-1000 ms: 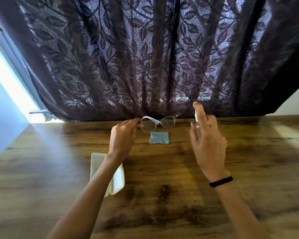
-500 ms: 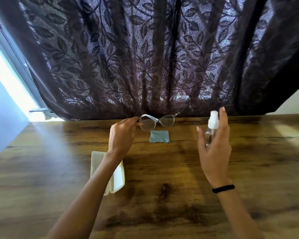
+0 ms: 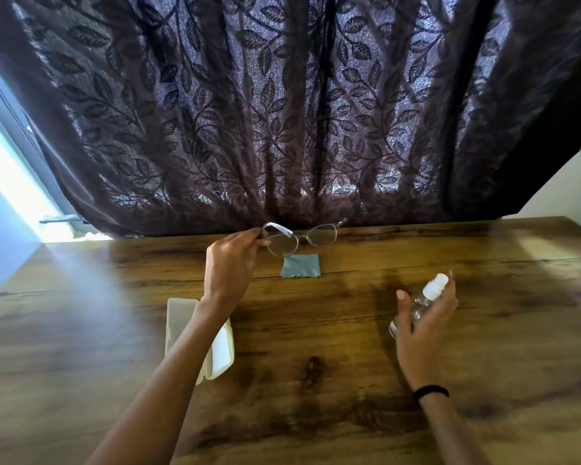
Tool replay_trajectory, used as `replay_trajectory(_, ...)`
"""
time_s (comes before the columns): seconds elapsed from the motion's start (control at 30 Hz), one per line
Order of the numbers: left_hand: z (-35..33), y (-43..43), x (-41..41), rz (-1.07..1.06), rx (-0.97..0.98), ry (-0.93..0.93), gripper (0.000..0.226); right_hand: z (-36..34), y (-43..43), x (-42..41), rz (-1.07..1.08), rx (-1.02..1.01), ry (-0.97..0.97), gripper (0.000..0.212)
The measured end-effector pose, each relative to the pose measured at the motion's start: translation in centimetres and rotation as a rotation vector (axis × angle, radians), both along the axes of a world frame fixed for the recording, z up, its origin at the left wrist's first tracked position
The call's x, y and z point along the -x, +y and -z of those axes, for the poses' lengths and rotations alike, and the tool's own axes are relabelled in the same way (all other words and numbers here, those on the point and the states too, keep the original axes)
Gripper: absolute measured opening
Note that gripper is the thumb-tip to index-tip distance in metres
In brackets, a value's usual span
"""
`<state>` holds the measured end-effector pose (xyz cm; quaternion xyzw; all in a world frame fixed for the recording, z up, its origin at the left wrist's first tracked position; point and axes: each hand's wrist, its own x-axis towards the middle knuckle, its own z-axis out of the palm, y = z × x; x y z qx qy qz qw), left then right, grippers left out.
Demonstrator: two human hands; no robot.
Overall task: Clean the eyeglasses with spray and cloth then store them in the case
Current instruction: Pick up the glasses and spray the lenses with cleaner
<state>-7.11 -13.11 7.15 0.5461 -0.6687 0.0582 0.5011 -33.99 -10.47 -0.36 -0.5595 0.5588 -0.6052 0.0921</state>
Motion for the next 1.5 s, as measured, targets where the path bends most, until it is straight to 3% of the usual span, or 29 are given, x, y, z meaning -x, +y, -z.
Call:
replay_trajectory(0.2, -0.9, 0.6, 0.7, 0.019, 0.004, 0.177, 0.013, -0.3, 0.6, 0.0, 0.019, 0.023, -0.063, 0.077)
replay_trajectory(0.33, -0.9, 0.3, 0.7, 0.005, -0.035, 0.296, 0.013, -3.5, 0.5, -0.6, 0.058, 0.196, -0.040, 0.058)
replay_trajectory(0.53, -0.7, 0.4, 1.3, 0.031, -0.053, 0.336, 0.012, -8.6, -0.8, -2.0, 0.029, 0.397, 0.306, 0.031)
replay_trajectory(0.67, -0.8, 0.4, 1.5, 0.051, -0.068, 0.389, 0.010, -8.6, -2.7, -2.7, -0.109, 0.282, 0.359, 0.030)
replay_trajectory(0.9, -1.0, 0.5, 1.4, 0.090, -0.118, 0.508, 0.011, -8.2, -3.3, -3.6, -0.187, 0.161, 0.211, 0.018)
replay_trajectory(1.27, -0.7, 0.8, 1.7, -0.008, -0.128, 0.662, 0.025, -10.5, -1.9, -5.6, -0.124, 0.333, 0.269, 0.016)
replay_trajectory(1.37, -1.0, 1.4, 2.1, -0.074, -0.019, 0.530, 0.026, -10.7, -1.8, -6.0, -0.075, 0.349, 0.375, 0.015)
replay_trajectory(1.5, -2.2, 2.4, 3.4, -0.006, 0.125, 0.285, 0.023, -10.8, -2.0, -6.6, -0.023, 0.363, 0.488, 0.015)
